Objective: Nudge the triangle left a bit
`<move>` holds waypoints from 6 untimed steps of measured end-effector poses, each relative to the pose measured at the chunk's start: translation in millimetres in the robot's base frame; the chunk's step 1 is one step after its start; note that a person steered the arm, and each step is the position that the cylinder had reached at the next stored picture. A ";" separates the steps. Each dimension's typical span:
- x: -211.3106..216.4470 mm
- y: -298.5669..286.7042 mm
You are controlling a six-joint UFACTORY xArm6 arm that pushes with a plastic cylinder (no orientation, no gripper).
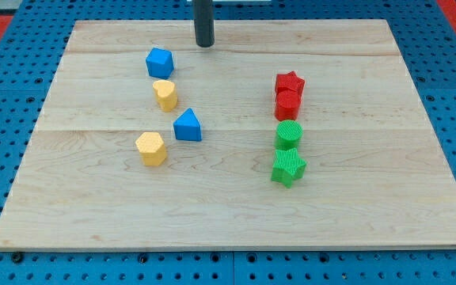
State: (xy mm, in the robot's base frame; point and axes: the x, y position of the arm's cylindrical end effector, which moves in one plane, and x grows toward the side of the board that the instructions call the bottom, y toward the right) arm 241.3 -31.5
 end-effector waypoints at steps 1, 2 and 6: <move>98.5 41.9; 165.3 43.2; 199.2 -26.6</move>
